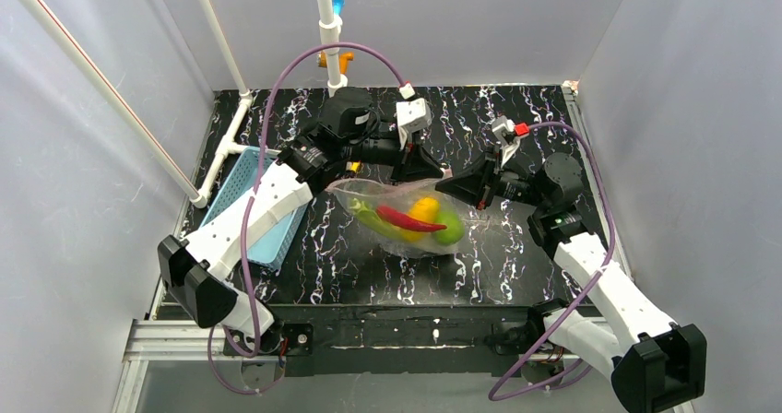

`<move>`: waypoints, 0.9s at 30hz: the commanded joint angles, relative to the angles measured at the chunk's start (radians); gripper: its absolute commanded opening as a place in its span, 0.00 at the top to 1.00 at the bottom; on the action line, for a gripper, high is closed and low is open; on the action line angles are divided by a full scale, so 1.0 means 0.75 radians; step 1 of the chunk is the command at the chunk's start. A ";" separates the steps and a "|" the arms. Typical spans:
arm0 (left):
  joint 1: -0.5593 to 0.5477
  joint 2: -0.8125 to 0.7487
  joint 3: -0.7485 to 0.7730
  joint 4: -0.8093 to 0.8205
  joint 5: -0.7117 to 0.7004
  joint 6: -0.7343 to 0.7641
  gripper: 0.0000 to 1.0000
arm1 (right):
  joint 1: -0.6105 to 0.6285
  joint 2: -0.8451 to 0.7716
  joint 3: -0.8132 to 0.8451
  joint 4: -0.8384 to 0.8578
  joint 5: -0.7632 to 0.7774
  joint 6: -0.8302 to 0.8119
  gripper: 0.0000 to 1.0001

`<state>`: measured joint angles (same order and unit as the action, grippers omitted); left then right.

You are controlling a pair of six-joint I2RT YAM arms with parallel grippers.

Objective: Place the food in the zip-top bag and seal the zipper
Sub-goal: Zip the zipper food storage bag at the center of the board.

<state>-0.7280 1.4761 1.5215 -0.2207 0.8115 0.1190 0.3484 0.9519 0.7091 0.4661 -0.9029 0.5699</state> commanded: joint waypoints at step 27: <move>0.134 -0.572 -0.330 -0.387 -0.284 -0.072 1.00 | -0.005 -0.148 -0.112 0.072 0.564 0.124 0.99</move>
<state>-0.6462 1.1342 1.3322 -0.4218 0.6426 0.0522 0.3603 0.8667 0.6342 0.5277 -0.6295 0.6896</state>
